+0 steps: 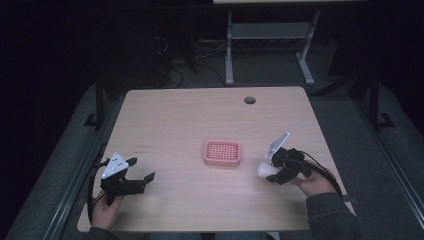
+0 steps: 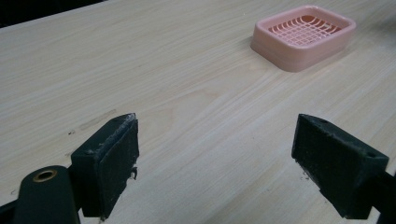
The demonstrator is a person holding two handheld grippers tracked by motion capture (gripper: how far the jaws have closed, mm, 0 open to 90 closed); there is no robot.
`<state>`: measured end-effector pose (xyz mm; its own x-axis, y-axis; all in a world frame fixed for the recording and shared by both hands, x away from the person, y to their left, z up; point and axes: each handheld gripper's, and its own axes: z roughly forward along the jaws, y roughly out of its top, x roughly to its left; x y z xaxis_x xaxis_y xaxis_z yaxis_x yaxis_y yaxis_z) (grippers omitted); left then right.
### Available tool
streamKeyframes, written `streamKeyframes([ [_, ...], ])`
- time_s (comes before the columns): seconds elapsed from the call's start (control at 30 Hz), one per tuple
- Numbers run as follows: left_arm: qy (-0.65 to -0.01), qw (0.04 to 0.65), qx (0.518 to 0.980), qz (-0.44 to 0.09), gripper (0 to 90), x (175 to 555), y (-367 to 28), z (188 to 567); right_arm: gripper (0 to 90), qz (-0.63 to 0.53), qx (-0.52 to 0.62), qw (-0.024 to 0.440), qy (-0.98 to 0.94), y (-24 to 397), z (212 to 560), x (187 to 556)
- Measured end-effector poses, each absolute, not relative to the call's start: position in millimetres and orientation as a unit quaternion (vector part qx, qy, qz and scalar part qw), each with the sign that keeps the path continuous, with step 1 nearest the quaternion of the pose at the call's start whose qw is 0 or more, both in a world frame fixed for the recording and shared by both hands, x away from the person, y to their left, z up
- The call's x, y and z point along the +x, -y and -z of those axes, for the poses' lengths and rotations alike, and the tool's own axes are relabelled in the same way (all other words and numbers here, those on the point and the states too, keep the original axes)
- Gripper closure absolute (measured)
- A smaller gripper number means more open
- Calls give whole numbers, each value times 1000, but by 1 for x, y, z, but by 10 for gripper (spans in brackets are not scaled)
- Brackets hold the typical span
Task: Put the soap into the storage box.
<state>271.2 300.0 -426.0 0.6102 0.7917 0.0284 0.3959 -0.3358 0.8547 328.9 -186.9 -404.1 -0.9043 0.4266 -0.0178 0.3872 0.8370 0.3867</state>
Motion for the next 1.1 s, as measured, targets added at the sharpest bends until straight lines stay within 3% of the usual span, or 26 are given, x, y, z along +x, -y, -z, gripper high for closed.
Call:
streamKeyframes([
  [1.1, -378, 436, 785, -225, 146, 271, -299, 425, 487, -200, 187, 47, -961, 157, 383, 362],
])
